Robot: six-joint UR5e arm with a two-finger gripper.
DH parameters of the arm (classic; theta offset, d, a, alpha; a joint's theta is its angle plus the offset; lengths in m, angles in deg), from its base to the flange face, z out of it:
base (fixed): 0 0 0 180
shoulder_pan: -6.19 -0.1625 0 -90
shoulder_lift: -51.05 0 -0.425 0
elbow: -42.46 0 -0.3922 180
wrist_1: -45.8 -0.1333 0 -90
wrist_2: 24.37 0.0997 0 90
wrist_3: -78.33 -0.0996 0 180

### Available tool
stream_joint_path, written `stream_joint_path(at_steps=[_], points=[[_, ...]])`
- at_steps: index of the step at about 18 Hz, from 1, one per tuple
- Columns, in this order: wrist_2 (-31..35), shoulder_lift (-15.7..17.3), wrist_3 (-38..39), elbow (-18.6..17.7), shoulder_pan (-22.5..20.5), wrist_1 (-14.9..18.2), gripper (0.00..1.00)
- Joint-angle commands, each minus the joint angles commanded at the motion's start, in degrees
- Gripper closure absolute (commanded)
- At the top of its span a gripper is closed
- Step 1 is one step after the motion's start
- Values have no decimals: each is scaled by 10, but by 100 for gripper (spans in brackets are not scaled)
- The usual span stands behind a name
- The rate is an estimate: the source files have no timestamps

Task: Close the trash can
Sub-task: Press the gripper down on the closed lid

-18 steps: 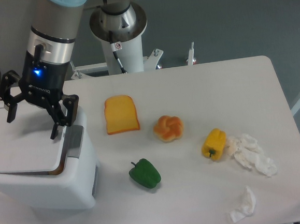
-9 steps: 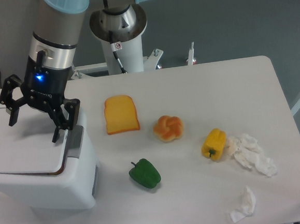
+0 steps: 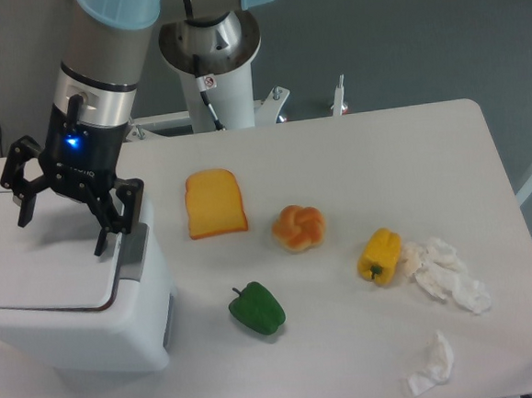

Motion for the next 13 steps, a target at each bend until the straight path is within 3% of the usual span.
stream_joint_path(at_steps=[13], points=[[0,0,-1,-7,-4,-1,0]])
